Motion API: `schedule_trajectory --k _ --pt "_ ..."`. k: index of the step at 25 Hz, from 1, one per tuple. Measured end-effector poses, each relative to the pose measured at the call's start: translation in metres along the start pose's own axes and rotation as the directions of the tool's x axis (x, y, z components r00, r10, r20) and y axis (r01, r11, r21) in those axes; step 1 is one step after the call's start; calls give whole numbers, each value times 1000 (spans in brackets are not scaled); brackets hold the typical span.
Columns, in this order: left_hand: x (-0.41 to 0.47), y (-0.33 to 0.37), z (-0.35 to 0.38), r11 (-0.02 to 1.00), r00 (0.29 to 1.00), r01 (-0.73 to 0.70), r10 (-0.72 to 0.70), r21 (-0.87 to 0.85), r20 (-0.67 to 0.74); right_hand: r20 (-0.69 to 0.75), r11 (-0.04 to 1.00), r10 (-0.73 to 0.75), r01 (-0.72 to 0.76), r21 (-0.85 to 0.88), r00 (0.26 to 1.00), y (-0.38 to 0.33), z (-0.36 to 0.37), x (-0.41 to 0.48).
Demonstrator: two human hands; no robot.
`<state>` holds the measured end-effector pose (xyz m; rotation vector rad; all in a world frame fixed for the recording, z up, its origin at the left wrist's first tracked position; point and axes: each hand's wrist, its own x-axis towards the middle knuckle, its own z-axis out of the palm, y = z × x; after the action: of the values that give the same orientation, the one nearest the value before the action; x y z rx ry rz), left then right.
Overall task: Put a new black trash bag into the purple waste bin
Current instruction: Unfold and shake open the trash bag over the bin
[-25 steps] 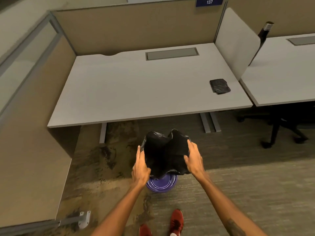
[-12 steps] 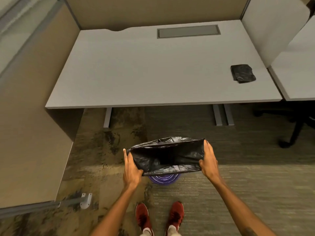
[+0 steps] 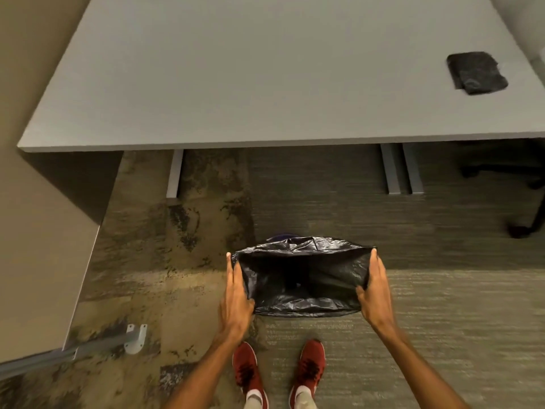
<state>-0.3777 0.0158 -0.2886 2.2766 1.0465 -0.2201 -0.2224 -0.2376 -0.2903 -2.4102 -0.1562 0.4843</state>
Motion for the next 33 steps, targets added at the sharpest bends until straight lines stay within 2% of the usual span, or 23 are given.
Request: schedule_trajectory --k 4,7,9,10,12,15,17,18,19,20,22,23,24,28,33 --pt "21 -8 24 988 995 -18 33 -156 94 18 997 -70 69 32 997 16 41 11" --pt "37 -7 38 975 965 -42 97 -219 245 160 990 -127 134 -33 979 29 73 19" --pt "44 -4 40 964 945 -17 102 -264 312 236 995 -80 93 -43 968 33 89 23" --pt "46 -3 40 961 958 -21 99 -277 269 201 998 -56 63 -32 978 30 93 23" --pt "48 1 37 955 993 -98 113 -280 38 -3 998 -46 46 45 999 17 92 21" --pt "33 6 32 938 935 -269 201 -217 -292 -344 975 -96 157 157 934 -8 80 3" --pt "20 -2 37 936 911 -316 253 -158 -326 -432 970 -173 230 83 885 -14 79 -14" --pt "15 -12 45 933 912 -339 295 -118 -284 -414 968 -215 248 26 885 -10 84 -23" --pt "10 -24 55 931 928 -352 333 -101 -170 -353 968 -240 251 -17 904 -2 89 -31" --pt "6 -37 64 934 939 -343 344 -104 -6 -256 971 -237 235 -38 937 5 94 -38" --pt "0 -60 79 956 887 -272 292 -107 359 -51 986 -164 163 -24 985 24 104 -49" --pt "-3 -63 81 968 860 -229 252 -106 443 -6 991 -131 131 -11 991 32 107 -53" --pt "-4 -65 81 973 864 -189 230 -136 447 5 994 -106 106 3 994 37 109 -54" --pt "10 -53 76 946 959 -85 162 -312 233 -24 1000 -7 7 27 1000 41 115 -46" --pt "38 -36 73 938 989 -100 131 -331 74 -57 997 -2 6 76 998 37 117 -18"
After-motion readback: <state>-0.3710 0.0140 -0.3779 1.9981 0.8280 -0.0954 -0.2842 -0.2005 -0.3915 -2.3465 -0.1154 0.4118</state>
